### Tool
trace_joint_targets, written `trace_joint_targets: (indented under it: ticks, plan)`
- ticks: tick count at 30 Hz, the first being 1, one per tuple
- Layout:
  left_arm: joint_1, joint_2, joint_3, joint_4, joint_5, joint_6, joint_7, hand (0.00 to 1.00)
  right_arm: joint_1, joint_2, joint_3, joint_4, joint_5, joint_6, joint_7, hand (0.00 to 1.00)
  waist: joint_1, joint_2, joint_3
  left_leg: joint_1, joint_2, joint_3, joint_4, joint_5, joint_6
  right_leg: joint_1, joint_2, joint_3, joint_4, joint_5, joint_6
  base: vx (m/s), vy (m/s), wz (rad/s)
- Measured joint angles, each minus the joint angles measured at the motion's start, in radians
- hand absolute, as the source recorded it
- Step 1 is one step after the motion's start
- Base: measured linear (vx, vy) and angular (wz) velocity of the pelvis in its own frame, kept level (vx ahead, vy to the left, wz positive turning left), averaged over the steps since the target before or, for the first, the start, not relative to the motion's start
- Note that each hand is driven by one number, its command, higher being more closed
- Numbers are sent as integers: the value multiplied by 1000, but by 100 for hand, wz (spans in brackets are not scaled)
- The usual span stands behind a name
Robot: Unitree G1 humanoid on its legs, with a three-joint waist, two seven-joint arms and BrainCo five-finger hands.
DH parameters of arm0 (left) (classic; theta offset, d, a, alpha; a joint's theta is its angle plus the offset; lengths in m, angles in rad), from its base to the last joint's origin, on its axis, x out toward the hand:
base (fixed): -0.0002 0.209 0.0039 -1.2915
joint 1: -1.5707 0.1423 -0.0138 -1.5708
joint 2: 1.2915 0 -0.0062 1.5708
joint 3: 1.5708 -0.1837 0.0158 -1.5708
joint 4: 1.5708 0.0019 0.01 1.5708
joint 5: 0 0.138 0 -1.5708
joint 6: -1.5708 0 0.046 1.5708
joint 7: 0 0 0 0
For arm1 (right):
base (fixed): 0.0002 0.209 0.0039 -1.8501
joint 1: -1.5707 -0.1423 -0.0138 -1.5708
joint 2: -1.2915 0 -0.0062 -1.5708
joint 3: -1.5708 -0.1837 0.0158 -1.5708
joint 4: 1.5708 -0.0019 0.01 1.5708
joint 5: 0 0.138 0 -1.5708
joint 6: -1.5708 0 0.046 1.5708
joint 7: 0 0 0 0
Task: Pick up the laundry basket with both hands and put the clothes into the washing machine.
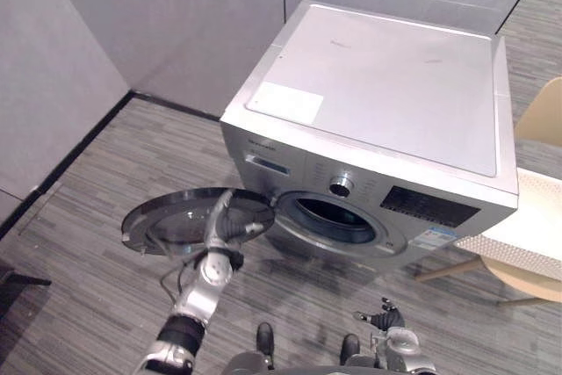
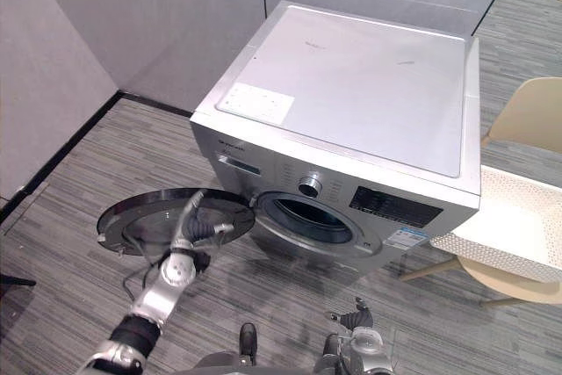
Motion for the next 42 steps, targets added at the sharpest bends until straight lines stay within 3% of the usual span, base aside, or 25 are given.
trace_joint_targets:
  ticks: [3, 5, 8, 13, 19, 21, 31, 42]
  plan:
    - [-63, 69, 61, 0, 21, 9, 29, 0, -1, 1, 0, 6, -3, 4, 0, 0, -7, -2, 2, 1, 13, 12, -13, 2, -3, -8, 15, 7, -9, 11, -16, 42, -32, -15]
    - [-123, 148, 115, 1, 60, 30, 55, 0, -9, 2, 1, 6, -3, 4, 0, 0, -7, -19, 12, -13, 18, 23, -21, 6, -8, -29, 19, 17, -13, 13, -18, 14, -24, -17]
    - [-172, 198, 178, 2, 90, 52, 79, 0, -17, 5, 1, 6, -4, 5, 0, 0, 0, -42, 26, -31, 26, 27, -18, 6, -8, -50, 28, 19, -13, 26, -32, -11, -6, -7]
    - [-219, 249, 261, 2, 95, 106, 122, 0, -27, 22, 12, -22, -4, 3, -23, 0, 35, -96, 62, -109, 33, 23, 36, 4, -10, -101, 30, 29, -4, 38, -42, -18, 8, 4]
    - [-365, 346, 296, 47, 54, 132, 134, 0, -36, 40, 64, -93, -1, 2, -30, 0, 92, -126, 126, -220, 78, 13, 165, -35, -25, -166, 53, 42, 39, 38, -42, -126, -24, 2]
    - [-435, 377, 296, 112, 52, 132, 119, 0, -38, 40, 90, -124, 8, 1, -36, 0, 97, -129, 129, -292, 104, 7, 226, -60, -35, -210, 70, 45, 45, 47, -57, -196, -45, -10]
    - [-520, 363, 277, 261, -38, 104, -73, 0, -37, 42, 91, -146, 44, 5, -38, 0, 119, -142, 150, -380, 174, 8, 300, -66, -54, -266, 130, 49, 43, 62, -85, -58, -54, -10]
    - [-553, 323, 193, 275, -55, 34, -115, 0, -95, 42, 81, -171, 45, 7, -38, 0, 146, -133, 157, -394, 179, 2, 322, -73, -62, -268, 133, 43, 50, 59, -87, 6, 0, 1]
